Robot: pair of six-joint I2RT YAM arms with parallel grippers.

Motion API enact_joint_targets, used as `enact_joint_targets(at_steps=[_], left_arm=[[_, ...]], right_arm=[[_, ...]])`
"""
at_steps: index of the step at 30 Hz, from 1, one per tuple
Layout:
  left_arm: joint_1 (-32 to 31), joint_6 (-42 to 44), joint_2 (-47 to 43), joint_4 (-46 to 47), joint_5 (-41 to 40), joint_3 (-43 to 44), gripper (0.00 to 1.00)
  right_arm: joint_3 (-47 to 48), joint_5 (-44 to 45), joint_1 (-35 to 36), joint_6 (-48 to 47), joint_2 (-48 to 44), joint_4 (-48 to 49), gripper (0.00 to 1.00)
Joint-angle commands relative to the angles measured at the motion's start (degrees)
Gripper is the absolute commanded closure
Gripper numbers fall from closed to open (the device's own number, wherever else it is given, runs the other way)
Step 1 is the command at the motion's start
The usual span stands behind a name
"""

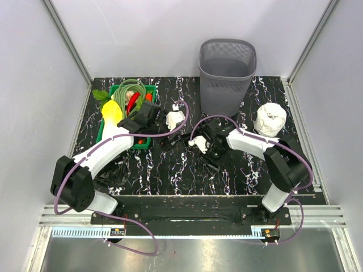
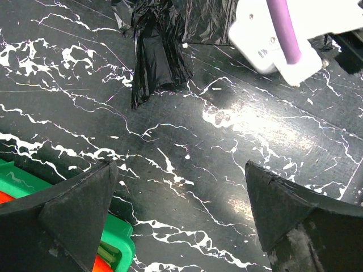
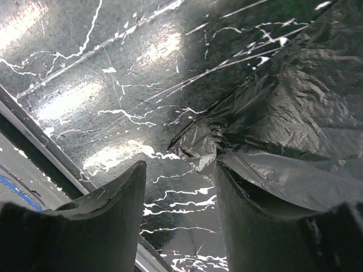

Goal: Put the trash bags into the trash bin

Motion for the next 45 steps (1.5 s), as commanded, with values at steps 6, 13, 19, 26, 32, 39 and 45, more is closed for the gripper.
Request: enact_joint_targets(at_steps=[6, 13, 19, 26, 32, 39, 45], left_arm=[[0.18, 0.13, -0.83, 3.09, -2.48, -0.38, 0.01], [0.18, 0.22, -0.39, 3.09, -2.57, 0.14, 0.01], [0.18, 0.39, -0.39, 3.27, -2.74, -0.56, 0.01], [0.18, 0.74, -0.65, 3.44, -3.36, -0.91, 0.01], [0.18, 0.92, -0.74, 3.53, -3.97, -1.18, 0.01], [0.18, 0.92, -1.01, 3.44, -4.15, -1.09, 0.01], [0.18, 1.1, -1.01, 3.36, -4.41, -0.82, 0.01]], right_arm=[[-2.94, 7.69, 2.51, 1.69, 0.74, 7.37, 0.44], [-4.17, 8.14, 2.95, 1.96, 2.15, 8.35, 0.51], [-4.09, 7.96, 3.21, 2.4, 2.94, 8.17, 0.87], [-4.26, 10.33, 3.83, 3.45, 2.24, 8.08, 0.98], [-4.61, 11.39, 4.0, 4.24, -2.24, 7.12, 0.4], [-5.75, 18.49, 3.92, 2.23, -5.14, 6.24, 0.3], [-7.42, 19.21, 4.0, 1.52, -3.22, 8.17, 0.38]])
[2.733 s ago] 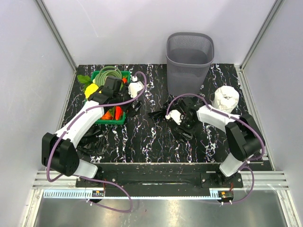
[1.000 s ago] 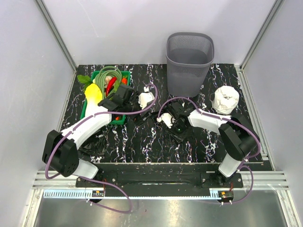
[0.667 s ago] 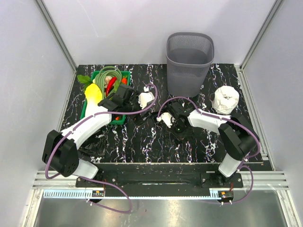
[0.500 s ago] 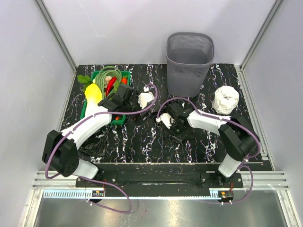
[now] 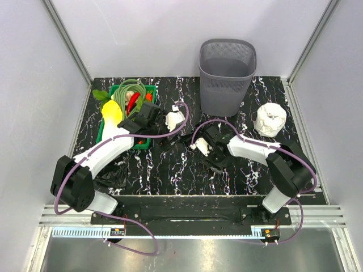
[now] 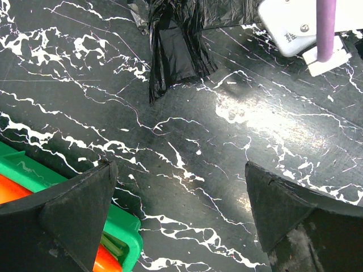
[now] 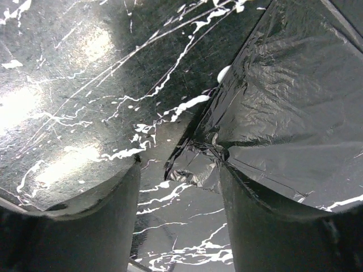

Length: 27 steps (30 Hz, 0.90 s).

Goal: Put the trash bags into the trash bin

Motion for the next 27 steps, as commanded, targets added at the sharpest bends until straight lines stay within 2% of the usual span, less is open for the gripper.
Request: enact_joint_targets(at_steps=[1, 12, 15, 19, 22, 27], left_arm=[[0.16, 0.62, -1.01, 2.11, -0.85, 0.12, 0.01], [0.16, 0.97, -1.44, 2.28, -0.59, -0.68, 0.01], [0.16, 0.88, -1.53, 2.28, -0.41, -0.76, 0.01], [0.16, 1.05, -1.97, 2.28, -0.41, -1.03, 0.01], [0.25, 1.14, -2.41, 2.28, -0.15, -0.94, 0.01], [0.42, 0.88, -3.2, 1.67, 5.2, -0.41, 0.01]], right_arm=[[-1.78, 3.01, 0.18, -1.87, 0.57, 2.4, 0.41], [-4.16, 2.05, 0.09, -3.89, 4.44, 4.17, 0.79], [-3.99, 2.05, 0.0, -4.15, 4.62, 3.9, 0.99], [-2.85, 3.1, 0.09, -3.98, 2.61, 3.64, 1.0], [0.74, 1.18, 0.0, -3.19, 0.58, -0.21, 1.0], [11.02, -10.4, -0.96, 0.32, -1.88, -8.47, 1.0]])
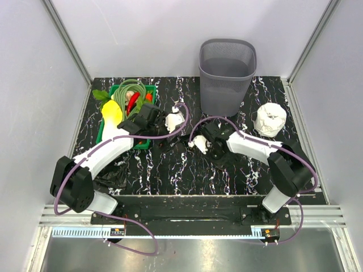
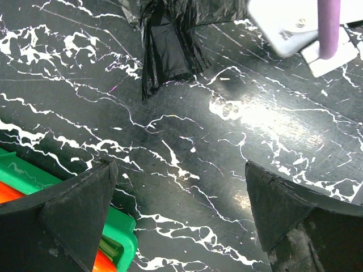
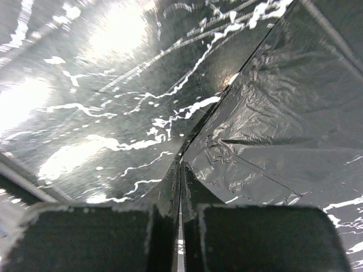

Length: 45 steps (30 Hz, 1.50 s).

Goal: Put the trash bags into the trash bin

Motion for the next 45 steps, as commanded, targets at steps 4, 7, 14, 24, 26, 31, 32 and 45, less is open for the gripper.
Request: enact_joint_targets(at_steps=[4, 7, 14, 24, 26, 31, 32, 45], left_arm=[[0.42, -1.4, -3.09, 1.73, 8.2, 2.92, 0.01], [1.47, -5.17, -2.92, 3.75, 9.96, 5.03, 0.01], [2.62, -7.64, -2.13, 5.95, 10.67, 6.18, 0.01], [3.94, -6.68, -2.83, 6.48, 10.06, 2.49, 0.01], [3.94, -6.24, -2.83, 6.22, 10.23, 2.31, 0.01], [3.94, -5.89, -2.3, 6.04, 10.49, 2.57, 0.01], [3.94, -5.89, -2.22, 6.04, 10.49, 2.66, 0.01], [3.94, -4.74, -1.34, 5.43, 10.84, 2.4, 0.01]], right_arm=[[18.17, -17.18, -3.66, 4.38, -1.99, -11.86, 1.0], [25.38, -23.35, -6.38, 5.26, -1.29, -15.99, 1.0], [20.5, -12.92, -7.01, 3.07, -0.94, -14.6, 0.67], [5.54, -1.04, -10.69, -0.45, 0.64, -4.58, 0.33], [5.19, -0.6, -12.97, -0.89, 1.17, -3.96, 0.32], [3.08, 0.98, -14.91, -1.94, 1.78, -2.12, 0.21], [2.73, 1.33, -15.18, -2.12, 1.78, -1.68, 0.21], [1.67, -0.95, -18.43, -2.74, 6.62, 0.61, 0.38]])
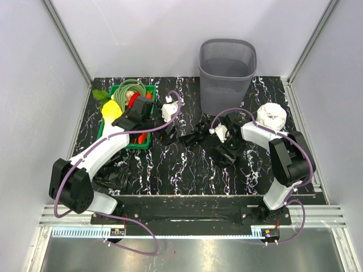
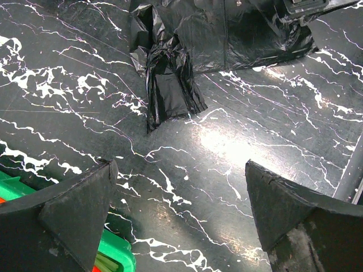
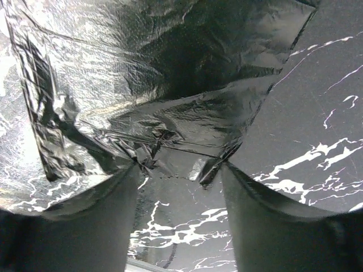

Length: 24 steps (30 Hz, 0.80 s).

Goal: Put the trash bags into the trash bin

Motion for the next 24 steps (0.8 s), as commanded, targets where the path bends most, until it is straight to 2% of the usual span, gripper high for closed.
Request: enact_joint_targets(at_steps=[1, 7, 9, 11, 12, 17, 24], left_arm=[[0.18, 1.29, -0.37, 1.51, 1.71, 0.1, 0.01], [0.18, 1.55, -0.29, 1.42, 2.41, 0.45, 0.01], [0.18, 1.9, -0.02, 0.55, 2.67, 0.8, 0.01], [0.18, 2.34, 0.94, -0.15, 3.2, 1.59, 0.01], [0.18, 2.34, 1.47, -0.42, 3.46, 2.12, 0.01], [0.27, 0.77, 2.7, 0.19, 4.17, 4.14, 0.01], [0.09, -4.68, 2.61, 2.83, 5.04, 6.78, 0.01]], right_arm=[[-0.71, -1.21, -0.27, -0.18, 2.12, 2.07, 0.42], [-1.32, -1.74, -0.27, 1.31, 2.2, 1.99, 0.66], [-1.24, -2.09, -0.27, 1.49, 2.47, 1.55, 0.79], [-0.63, -3.14, -0.27, 1.75, 2.56, 0.41, 0.97], [-0.1, -3.67, -0.27, 2.01, 2.29, -0.29, 1.0], [5.34, -9.02, -0.27, 3.86, -1.13, -6.52, 1.0], [19.57, -22.73, -0.27, 7.2, -4.03, -20.23, 1.0]])
